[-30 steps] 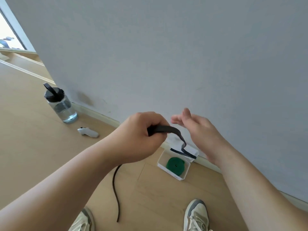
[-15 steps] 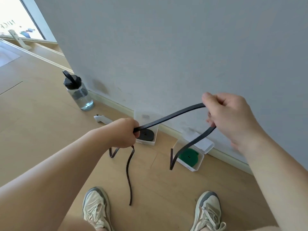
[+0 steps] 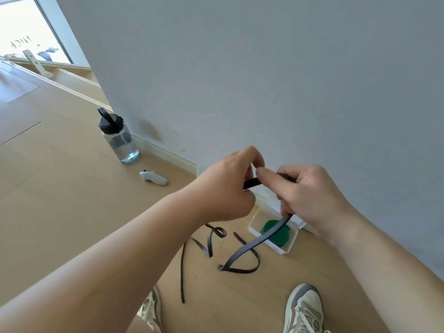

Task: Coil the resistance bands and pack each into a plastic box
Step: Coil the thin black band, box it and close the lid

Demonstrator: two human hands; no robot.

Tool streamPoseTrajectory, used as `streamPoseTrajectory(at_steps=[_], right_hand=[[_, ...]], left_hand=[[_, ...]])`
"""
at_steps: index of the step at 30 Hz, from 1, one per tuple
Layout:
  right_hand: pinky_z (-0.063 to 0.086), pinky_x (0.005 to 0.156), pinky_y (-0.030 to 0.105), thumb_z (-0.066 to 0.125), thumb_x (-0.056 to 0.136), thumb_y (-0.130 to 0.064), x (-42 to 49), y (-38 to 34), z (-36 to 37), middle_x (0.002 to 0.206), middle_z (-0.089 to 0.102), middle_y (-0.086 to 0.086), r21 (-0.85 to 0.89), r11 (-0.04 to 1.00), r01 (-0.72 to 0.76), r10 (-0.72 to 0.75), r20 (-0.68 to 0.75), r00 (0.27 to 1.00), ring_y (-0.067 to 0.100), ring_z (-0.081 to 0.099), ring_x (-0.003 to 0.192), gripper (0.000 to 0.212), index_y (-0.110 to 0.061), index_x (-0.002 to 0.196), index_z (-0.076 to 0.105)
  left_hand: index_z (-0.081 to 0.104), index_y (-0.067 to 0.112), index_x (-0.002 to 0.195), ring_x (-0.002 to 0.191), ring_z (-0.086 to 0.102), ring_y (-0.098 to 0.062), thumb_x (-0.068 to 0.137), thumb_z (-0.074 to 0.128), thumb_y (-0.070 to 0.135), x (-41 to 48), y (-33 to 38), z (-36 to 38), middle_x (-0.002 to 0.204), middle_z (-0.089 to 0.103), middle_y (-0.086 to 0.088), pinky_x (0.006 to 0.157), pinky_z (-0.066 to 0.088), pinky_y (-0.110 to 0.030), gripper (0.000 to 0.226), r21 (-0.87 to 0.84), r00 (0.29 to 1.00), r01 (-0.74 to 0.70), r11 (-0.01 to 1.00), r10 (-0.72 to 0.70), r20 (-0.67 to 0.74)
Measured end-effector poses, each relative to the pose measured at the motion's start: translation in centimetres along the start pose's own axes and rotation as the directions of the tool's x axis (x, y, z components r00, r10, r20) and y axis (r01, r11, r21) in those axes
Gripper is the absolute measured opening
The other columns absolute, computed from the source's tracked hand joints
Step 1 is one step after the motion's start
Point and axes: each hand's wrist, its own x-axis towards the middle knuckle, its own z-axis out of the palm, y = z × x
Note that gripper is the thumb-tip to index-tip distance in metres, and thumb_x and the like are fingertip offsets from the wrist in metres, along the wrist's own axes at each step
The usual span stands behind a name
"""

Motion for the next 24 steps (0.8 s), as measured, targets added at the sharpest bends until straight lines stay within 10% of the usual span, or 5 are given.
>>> streamPoseTrajectory(at_steps=[4,10,13,18,24], right_hand=[[0.062,0.075,0.048,0.064,0.098,-0.023,0.8,-0.4,-2.1,0.046,0.023,0.007,0.429,0.903,0.02,0.049,-0.149,0.988,0.025,0.032,0.046,0.048,-0.008,0.058,0.043],[0.054,0.085,0.035,0.064,0.095,-0.031,1.3,2.8,-3.9,0.081,0.071,-0.006,-0.287,0.944,-0.161,0.124,-0.143,0.982,0.018,0.069,0.09,0.018,-0.016,0.09,0.074],[0.052,0.107,0.043,0.054,0.101,-0.051,0.8,2.3,-1.8,0.106,0.075,0.005,-0.155,0.987,-0.05,0.047,-0.023,0.999,0.022,0.068,0.111,0.04,-0.017,0.108,0.074],[0.06,0.08,0.038,0.038,0.101,-0.067,0.1,0.2,-1.5,0.046,0.051,0.002,-0.031,0.995,-0.093,0.095,0.053,0.994,0.026,0.055,0.053,0.077,-0.002,0.066,0.061],[0.054,0.101,0.056,0.059,0.101,-0.037,1.1,0.8,-4.8,0.051,0.038,0.003,0.47,0.882,0.035,0.116,-0.289,0.95,0.022,0.049,0.054,0.054,-0.023,0.053,0.04]], left_hand=[[0.06,0.029,0.087,0.08,0.064,-0.019,0.095,0.056,0.03,0.2,-4.2,2.5,0.087,0.064,0.003,0.07,0.054,-0.032,0.009,0.173,0.917,0.172,0.97,-0.222,0.331],[0.055,0.017,0.086,0.071,0.061,-0.021,0.105,0.048,0.035,0.2,-2.8,-0.2,0.079,0.062,0.0,0.065,0.048,-0.034,0.027,0.037,0.969,0.214,0.976,-0.217,0.121],[0.051,0.02,0.085,0.069,0.054,-0.011,0.104,0.051,0.027,-1.1,1.6,0.4,0.077,0.059,0.008,0.064,0.046,-0.033,0.02,-0.013,0.993,-0.113,0.994,0.113,0.02],[0.055,0.023,0.095,0.065,0.06,-0.014,0.093,0.064,0.033,0.0,3.3,0.2,0.072,0.065,0.006,0.061,0.052,-0.037,0.013,-0.131,0.952,-0.22,0.967,0.183,-0.247],[0.059,0.026,0.087,0.071,0.058,-0.013,0.089,0.068,0.052,1.4,-1.3,2.8,0.082,0.064,0.006,0.072,0.053,-0.029,0.027,0.238,0.897,0.177,0.955,-0.256,0.361]])
